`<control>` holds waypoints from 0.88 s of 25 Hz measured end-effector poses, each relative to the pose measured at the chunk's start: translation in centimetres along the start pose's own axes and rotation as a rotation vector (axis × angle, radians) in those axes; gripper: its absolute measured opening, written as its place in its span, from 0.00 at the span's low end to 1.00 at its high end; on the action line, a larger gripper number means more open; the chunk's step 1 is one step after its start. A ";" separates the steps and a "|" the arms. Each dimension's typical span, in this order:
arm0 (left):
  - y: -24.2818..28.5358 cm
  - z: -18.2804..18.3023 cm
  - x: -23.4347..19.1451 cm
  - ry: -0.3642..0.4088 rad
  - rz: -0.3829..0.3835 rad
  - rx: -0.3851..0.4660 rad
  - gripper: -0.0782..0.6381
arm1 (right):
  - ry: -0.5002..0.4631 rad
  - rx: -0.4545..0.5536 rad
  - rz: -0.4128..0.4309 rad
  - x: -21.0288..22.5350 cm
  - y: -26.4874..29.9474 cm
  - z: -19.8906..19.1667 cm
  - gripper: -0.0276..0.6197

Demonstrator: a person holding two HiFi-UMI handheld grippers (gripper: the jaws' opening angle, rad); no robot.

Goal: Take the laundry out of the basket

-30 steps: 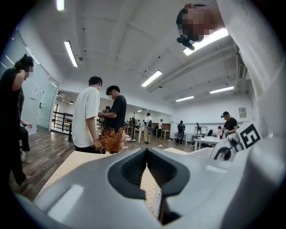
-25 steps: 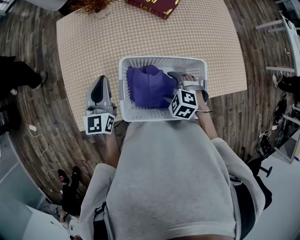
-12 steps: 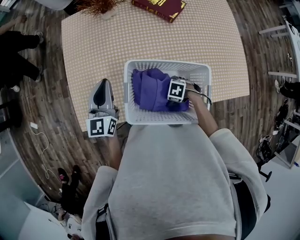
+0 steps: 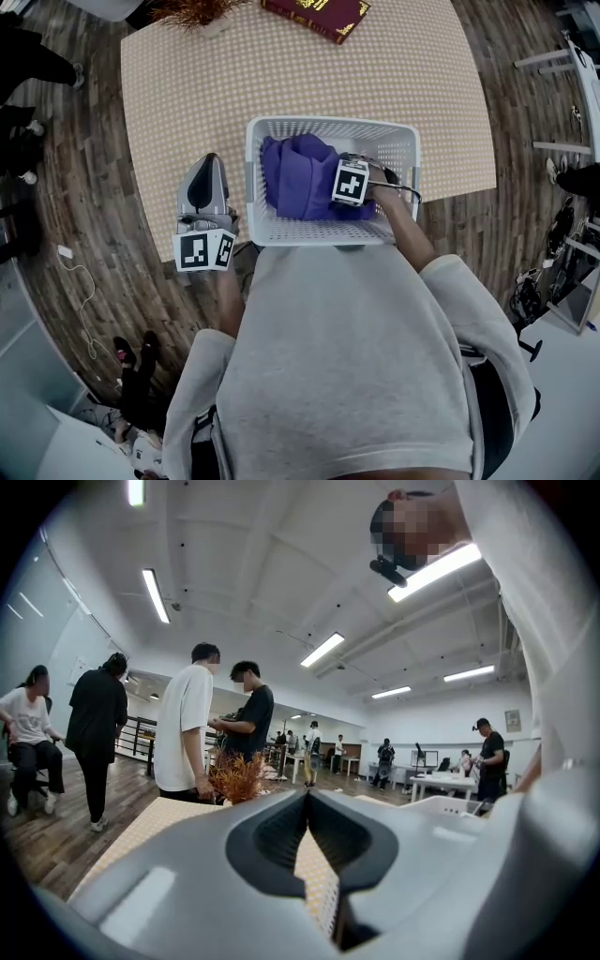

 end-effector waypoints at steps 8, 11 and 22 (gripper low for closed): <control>-1.2 0.5 -0.4 -0.003 0.013 0.024 0.12 | -0.073 -0.016 0.040 -2.4 -0.7 0.3 0.49; -1.3 0.9 -0.3 -0.001 0.010 0.036 0.12 | -0.096 -0.018 0.024 -2.8 -1.1 0.4 0.46; -1.2 1.6 0.1 -0.003 -0.021 0.062 0.12 | -0.197 -0.071 -0.570 -1.6 -7.8 0.8 0.41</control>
Point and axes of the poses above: the fingertips, and each gripper's own axes: y forward along the fingers, x to its right, z out of its top, the point moved 2 cm from there along -y, backward along the fingers, and after that the axes turned 4 degrees about x, right-handed, at the moved point
